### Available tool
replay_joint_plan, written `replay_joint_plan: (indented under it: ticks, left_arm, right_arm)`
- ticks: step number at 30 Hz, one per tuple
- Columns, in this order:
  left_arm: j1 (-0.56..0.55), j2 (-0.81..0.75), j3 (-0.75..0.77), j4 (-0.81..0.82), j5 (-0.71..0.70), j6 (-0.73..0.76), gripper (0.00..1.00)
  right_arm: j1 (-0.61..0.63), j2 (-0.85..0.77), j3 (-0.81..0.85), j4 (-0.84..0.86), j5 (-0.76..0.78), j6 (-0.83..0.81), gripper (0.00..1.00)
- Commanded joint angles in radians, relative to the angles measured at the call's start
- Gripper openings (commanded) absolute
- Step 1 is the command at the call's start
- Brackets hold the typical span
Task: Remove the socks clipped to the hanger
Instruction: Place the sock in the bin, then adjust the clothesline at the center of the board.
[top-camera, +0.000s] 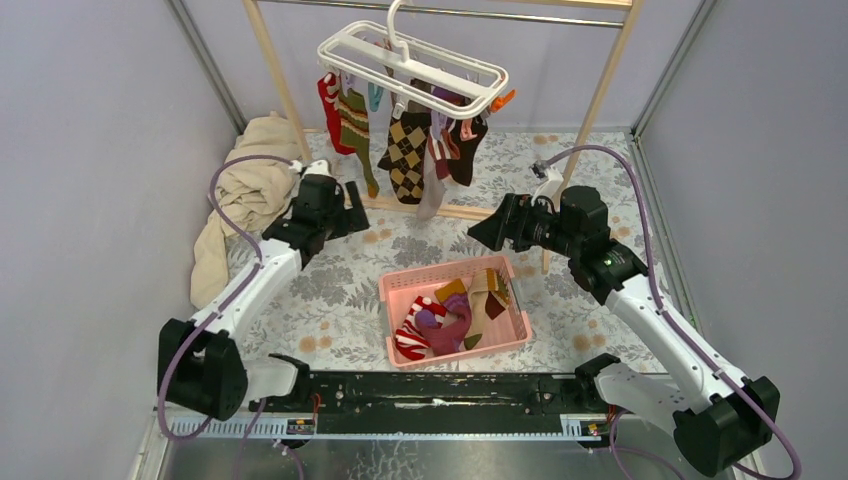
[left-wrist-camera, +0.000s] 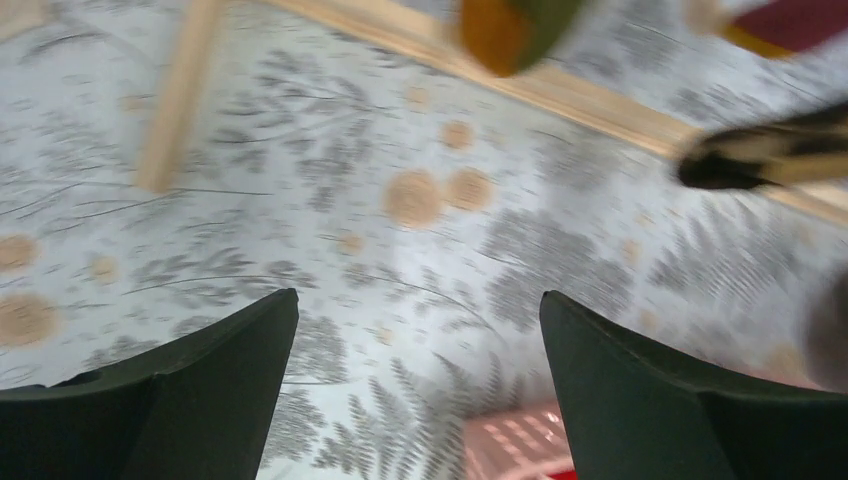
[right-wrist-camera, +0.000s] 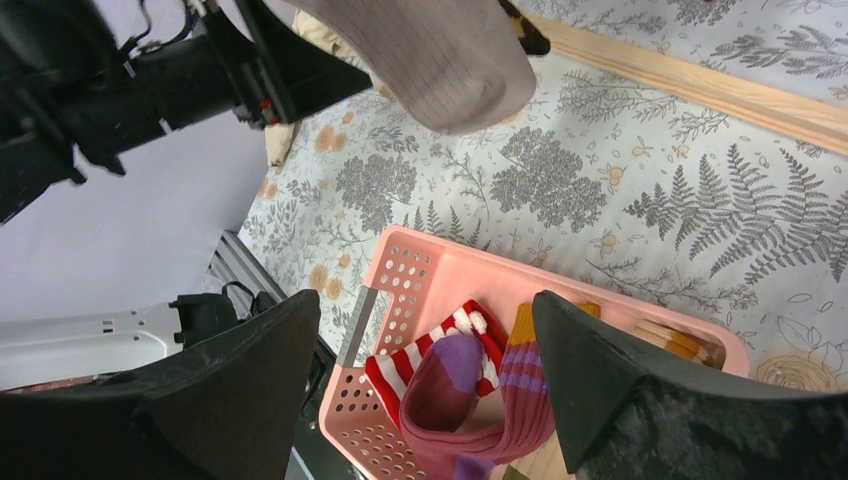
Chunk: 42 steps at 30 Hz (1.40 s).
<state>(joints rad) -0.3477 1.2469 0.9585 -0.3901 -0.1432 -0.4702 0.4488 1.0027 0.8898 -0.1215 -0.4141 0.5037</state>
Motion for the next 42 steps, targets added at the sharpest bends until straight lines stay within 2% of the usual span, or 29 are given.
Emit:
replay_joint_plan:
  ticks: [1, 6, 12, 19, 26, 36, 38, 42]
  left_arm:
    - [0.140, 0.078, -0.039, 0.032, -0.054, -0.006, 0.98]
    - [0.249, 0.187, -0.019, 0.075, -0.027, 0.002, 0.98]
    - [0.338, 0.290, 0.020, 0.093, -0.058, 0.021, 0.81]
    - [0.383, 0.380, 0.122, 0.060, -0.096, 0.078, 0.69]
    - [0.389, 0.522, 0.198, 0.044, -0.048, 0.135, 0.65]
    - [0.389, 0.610, 0.198, 0.062, 0.010, 0.146, 0.62]
    - [0.389, 0.619, 0.198, 0.061, 0.015, 0.140, 0.59]
    - [0.389, 0.625, 0.189, 0.037, 0.000, 0.127, 0.42]
  right_arm:
    - [-0.006, -0.022, -0.014, 0.050, -0.047, 0.011, 0.85]
    - [-0.006, -0.035, -0.041, 0.084, -0.078, 0.039, 0.85]
    - [-0.006, -0.079, -0.075, 0.095, -0.103, 0.060, 0.85]
    - [-0.006, -0.137, -0.120, 0.101, -0.118, 0.070, 0.84]
    - [-0.005, -0.181, -0.134, 0.097, -0.123, 0.068, 0.85]
    - [-0.006, -0.222, -0.145, 0.076, -0.120, 0.049, 0.85]
    - [-0.006, -0.226, -0.146, 0.071, -0.117, 0.045, 0.85]
    - [-0.005, -0.227, -0.146, 0.070, -0.115, 0.043, 0.84]
